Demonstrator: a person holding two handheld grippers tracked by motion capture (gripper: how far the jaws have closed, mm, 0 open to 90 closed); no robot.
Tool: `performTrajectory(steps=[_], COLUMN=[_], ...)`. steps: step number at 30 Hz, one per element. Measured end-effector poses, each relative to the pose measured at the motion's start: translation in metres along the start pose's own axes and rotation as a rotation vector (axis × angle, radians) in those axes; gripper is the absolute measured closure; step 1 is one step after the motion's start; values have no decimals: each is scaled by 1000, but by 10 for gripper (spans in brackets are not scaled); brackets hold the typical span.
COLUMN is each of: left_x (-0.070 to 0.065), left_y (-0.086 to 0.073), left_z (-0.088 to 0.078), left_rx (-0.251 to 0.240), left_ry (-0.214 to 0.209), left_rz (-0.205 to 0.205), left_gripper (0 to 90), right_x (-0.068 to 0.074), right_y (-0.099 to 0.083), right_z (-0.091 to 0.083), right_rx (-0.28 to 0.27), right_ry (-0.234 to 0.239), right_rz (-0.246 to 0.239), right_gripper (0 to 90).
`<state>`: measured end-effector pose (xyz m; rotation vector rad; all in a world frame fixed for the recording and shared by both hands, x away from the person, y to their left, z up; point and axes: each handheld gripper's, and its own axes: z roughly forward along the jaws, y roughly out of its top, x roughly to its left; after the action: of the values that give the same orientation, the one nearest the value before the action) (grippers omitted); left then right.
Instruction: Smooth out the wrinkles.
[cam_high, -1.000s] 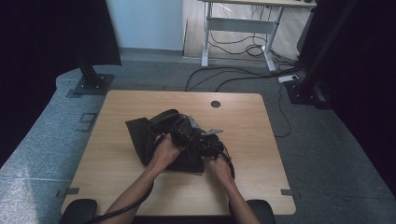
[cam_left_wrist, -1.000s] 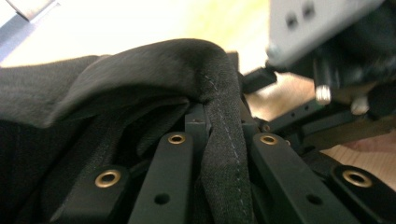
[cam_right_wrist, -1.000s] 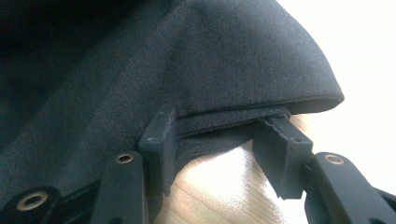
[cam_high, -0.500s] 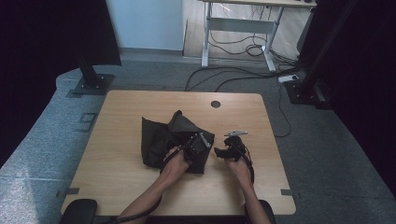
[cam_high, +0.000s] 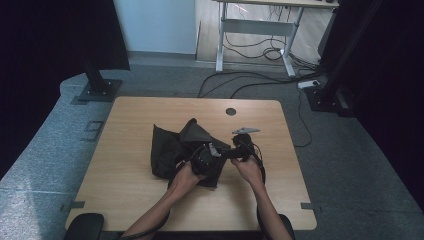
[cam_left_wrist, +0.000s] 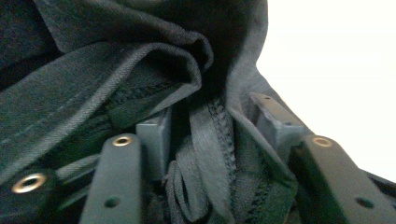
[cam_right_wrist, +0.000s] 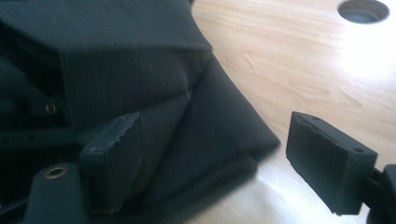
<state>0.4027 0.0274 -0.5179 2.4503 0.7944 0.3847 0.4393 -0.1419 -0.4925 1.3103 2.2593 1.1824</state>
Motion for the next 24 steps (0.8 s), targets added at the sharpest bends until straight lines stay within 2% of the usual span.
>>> performTrajectory(steps=[5, 9, 13, 17, 20, 22, 24], left_x=[2, 1, -4, -6, 3, 13, 31], left_y=[-2, -3, 0, 7, 11, 13, 13], left_z=[-9, -21, -36, -62, -84, -99, -117], left_rx=[-37, -58, -83, -121, -149, -177, -202], left_ry=[-41, -89, -123, -154, -190, -187, -168], left_rz=[-23, -33, -33, -29, -49, -61, -83], left_gripper=[462, 401, 392, 365, 335, 309, 265], right_x=[2, 1, -1, -8, -15, -19, -22], right_y=[0, -8, -13, -16, -20, -24, -28], right_z=[19, 33, 34, 27, 19, 14, 9], right_rx=[54, 96, 117, 115, 117, 120, 122], right_ry=[9, -30, -48, -61, -72, -76, -84], right_rz=[-7, -18, -20, -5, 5, 9, 11], right_gripper=[189, 206, 211, 211, 211, 209, 207])
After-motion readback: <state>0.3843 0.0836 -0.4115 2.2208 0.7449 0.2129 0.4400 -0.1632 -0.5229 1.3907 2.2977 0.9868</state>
